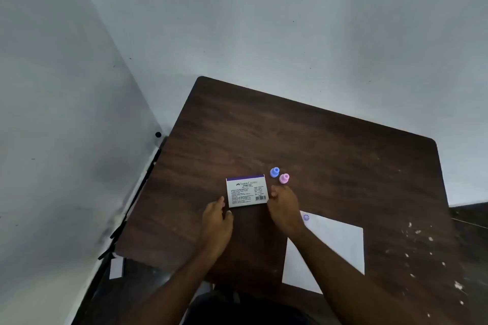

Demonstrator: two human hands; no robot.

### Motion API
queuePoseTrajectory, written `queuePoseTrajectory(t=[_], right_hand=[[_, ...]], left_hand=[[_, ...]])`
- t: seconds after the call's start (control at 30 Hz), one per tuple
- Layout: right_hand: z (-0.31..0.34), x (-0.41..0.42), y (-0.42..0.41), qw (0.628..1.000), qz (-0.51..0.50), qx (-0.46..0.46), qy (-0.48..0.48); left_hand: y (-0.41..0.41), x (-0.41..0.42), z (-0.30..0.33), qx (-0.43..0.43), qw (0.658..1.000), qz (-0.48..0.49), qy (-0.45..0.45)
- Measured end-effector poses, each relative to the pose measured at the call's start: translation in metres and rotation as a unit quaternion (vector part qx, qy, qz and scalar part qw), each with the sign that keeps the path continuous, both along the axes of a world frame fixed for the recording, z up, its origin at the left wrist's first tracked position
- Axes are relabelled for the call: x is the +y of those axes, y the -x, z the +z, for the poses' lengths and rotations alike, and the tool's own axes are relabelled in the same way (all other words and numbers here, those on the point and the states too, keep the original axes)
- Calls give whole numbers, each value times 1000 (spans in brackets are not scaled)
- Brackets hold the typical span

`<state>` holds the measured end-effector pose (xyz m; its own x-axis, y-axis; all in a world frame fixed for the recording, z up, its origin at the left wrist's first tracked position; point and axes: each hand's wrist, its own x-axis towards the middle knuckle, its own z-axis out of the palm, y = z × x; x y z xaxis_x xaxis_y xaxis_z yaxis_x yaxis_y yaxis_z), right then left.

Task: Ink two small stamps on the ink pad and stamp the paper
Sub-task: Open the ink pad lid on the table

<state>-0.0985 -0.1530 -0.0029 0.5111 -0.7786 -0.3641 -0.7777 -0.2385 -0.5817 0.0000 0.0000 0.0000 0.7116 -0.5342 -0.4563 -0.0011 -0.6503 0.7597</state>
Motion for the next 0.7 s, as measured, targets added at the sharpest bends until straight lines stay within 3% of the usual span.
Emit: queuePoseTrajectory(t=[0.37, 0.7], right_hand=[[-6, -1, -3, 999, 37, 13, -20], [5, -10, -9, 998, -39, -42, -16]], left_hand=[[-4, -13, -8, -8, 999, -15, -27], [-16, -22, 4, -89, 996, -11, -30]])
